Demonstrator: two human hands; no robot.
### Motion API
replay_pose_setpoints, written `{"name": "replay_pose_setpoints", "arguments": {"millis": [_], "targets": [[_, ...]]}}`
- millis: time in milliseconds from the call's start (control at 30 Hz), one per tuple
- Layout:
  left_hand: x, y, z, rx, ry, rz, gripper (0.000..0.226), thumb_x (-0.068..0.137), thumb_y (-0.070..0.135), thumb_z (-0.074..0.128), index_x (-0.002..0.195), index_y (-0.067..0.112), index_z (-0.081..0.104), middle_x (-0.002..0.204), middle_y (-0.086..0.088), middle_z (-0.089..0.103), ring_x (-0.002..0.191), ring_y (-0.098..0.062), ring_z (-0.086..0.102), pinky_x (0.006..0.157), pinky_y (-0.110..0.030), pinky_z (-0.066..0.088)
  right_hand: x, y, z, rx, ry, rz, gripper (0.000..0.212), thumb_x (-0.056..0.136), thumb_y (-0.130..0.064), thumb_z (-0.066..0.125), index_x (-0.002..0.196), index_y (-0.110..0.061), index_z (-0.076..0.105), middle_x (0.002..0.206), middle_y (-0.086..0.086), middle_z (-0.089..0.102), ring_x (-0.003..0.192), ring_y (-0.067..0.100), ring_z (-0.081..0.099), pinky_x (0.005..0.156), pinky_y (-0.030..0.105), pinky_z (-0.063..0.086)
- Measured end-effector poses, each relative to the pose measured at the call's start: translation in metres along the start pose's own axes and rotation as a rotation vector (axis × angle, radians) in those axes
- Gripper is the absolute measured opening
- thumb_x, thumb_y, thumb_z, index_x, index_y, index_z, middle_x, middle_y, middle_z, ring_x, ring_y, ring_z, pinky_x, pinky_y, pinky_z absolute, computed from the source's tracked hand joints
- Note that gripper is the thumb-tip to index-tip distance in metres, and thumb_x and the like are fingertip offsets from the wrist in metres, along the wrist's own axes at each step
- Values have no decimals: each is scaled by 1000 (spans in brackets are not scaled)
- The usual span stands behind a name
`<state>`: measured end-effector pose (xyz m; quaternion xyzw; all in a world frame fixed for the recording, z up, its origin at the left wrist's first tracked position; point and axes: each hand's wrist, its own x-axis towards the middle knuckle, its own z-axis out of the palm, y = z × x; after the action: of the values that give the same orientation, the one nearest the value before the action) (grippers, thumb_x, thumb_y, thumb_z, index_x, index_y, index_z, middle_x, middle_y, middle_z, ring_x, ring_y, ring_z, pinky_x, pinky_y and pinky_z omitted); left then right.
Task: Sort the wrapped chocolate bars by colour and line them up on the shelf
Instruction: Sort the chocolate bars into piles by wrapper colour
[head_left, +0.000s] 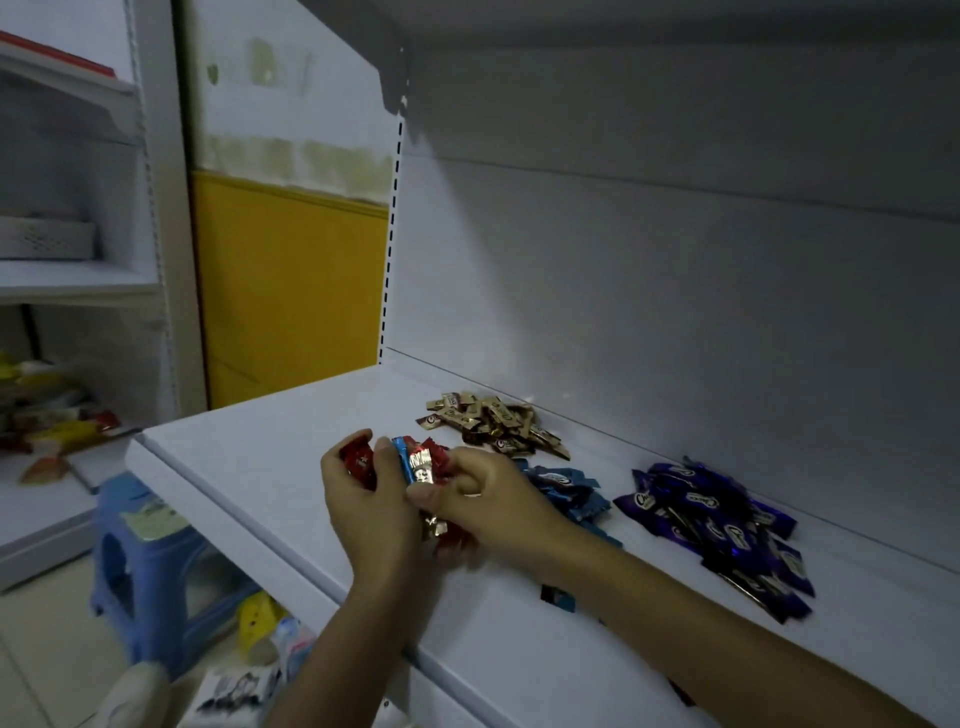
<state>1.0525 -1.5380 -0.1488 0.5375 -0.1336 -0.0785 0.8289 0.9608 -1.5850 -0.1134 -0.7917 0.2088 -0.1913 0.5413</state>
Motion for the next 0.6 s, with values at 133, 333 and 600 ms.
{"name": "replay_pose_setpoints", "arguments": {"millis": [133,333,600], "targets": [[-2,0,0,33,-73,26,7,99,26,47,103,25,52,90,14,57,84,-1,56,70,-25,45,1,1,6,-36,184,-27,10,88,-17,67,81,-24,61,71,4,65,51,4,58,44,17,43],[-8,-4,1,141,-184,85,8,99,26,48,106,22,49,90,10,60,82,-6,59,71,-32,49,8,-1,3,-49,280,-16,14,85,-11,69,89,2,65,63,1,61,46,-1,54,44,13,40],[-9,2,-1,143,-150,85,12,97,26,52,106,18,51,92,-1,64,85,-21,65,73,-44,55,18,-13,-11,-55,249,61,9,93,-21,60,93,-13,63,70,-1,71,51,15,65,40,20,42]]}}
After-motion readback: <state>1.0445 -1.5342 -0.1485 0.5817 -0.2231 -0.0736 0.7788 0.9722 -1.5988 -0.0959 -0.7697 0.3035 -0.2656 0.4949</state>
